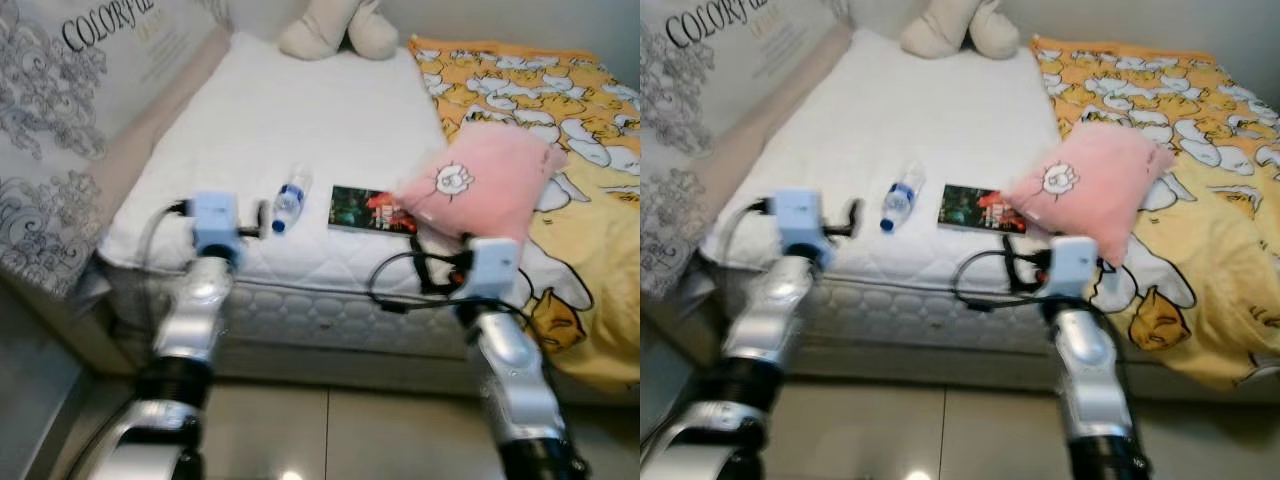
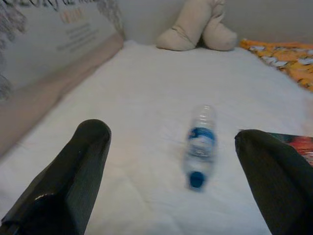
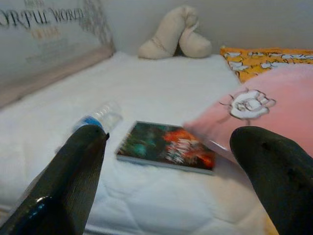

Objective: Clean up the room

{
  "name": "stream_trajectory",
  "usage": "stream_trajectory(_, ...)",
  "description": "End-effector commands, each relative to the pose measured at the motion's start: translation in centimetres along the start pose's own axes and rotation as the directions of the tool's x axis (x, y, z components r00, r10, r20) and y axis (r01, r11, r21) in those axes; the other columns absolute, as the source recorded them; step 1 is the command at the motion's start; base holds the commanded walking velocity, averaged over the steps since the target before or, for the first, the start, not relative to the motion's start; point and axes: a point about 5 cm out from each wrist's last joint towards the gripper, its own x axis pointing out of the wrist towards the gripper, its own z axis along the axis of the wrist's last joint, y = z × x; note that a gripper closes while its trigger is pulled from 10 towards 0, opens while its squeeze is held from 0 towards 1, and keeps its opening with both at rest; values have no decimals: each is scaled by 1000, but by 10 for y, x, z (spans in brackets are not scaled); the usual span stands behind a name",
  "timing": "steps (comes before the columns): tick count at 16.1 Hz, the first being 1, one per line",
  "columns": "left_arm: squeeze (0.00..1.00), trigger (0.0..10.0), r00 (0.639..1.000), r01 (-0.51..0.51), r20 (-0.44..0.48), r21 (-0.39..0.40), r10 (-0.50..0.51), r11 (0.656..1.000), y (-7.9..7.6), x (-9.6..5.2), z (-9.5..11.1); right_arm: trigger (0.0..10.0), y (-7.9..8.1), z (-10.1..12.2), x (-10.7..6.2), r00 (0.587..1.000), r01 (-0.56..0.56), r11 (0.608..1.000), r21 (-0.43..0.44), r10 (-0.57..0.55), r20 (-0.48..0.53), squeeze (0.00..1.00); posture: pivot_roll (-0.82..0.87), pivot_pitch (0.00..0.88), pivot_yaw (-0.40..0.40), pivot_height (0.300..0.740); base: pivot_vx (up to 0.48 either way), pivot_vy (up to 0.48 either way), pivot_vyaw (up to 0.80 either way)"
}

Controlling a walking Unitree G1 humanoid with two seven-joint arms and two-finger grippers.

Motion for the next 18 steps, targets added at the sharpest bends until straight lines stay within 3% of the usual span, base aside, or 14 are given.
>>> stream_trajectory(1,0,10000,999,38,-5,-3,-38,999,-6,-5,-6,10000,-18,1,-6,996,88,996,15,-88,17,0,-107,0,22,740,281,390,0)
stream_trajectory(3,0,10000,991,114,-66,9,-113,993,-5,-26,-27,10000,-19,-2,-15,995,96,995,3,-96,12,0,-111,0,28,740,281,390,0)
stream_trajectory(4,0,10000,990,119,-76,13,-118,993,-5,-29,-29,10000,-19,-4,-17,995,100,995,7,-100,5,0,-109,0,28,740,281,390,0)
stream_trajectory(8,0,10000,985,172,-23,33,-171,985,-23,-14,-12,10000,-11,-9,-17,997,77,997,10,-77,-7,0,-112,0,33,740,437,85,0)
stream_trajectory(14,0,10000,973,229,-15,24,-228,973,-36,-12,-10,10000,-14,-9,-18,996,86,996,-3,-86,-7,0,-131,0,41,740,463,0,0)
stream_trajectory(18,0,10000,974,227,-6,21,-227,974,-37,-13,-9,10000,-14,-9,-16,997,81,997,-6,-81,-13,0,-122,0,34,740,463,0,0)
